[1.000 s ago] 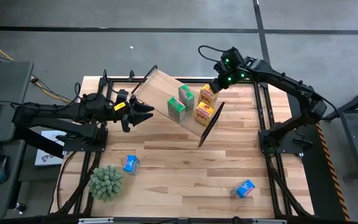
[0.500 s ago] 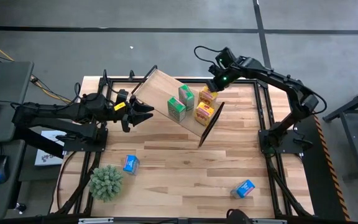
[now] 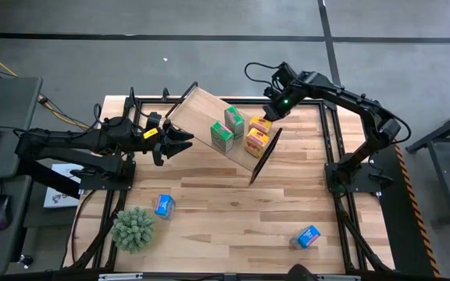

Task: Stack cereal on shelf
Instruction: Adjust the yellow cereal box on the shelf

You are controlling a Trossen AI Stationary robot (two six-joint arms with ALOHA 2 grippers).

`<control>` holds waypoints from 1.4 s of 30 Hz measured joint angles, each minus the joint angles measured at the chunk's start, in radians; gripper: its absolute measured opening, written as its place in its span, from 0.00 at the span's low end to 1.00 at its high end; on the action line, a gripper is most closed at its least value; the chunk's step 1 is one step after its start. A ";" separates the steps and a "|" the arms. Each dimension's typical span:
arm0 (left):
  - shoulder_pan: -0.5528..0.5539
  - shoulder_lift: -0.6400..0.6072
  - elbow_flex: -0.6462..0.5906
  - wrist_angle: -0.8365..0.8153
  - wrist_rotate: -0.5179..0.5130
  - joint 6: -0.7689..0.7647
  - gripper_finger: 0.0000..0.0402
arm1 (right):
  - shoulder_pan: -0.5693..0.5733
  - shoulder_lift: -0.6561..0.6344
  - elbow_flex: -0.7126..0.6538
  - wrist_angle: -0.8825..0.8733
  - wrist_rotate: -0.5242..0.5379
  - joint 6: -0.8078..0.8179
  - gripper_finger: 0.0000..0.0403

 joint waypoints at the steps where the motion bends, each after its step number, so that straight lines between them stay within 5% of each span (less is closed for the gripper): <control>1: 0.000 0.000 0.000 0.000 0.000 0.000 0.53 | 0.000 0.000 0.000 -0.014 -0.002 -0.013 0.00; 42: 0.000 0.000 0.000 0.000 0.000 -0.070 0.53 | 0.029 -0.001 0.000 -0.109 -0.055 -0.016 0.00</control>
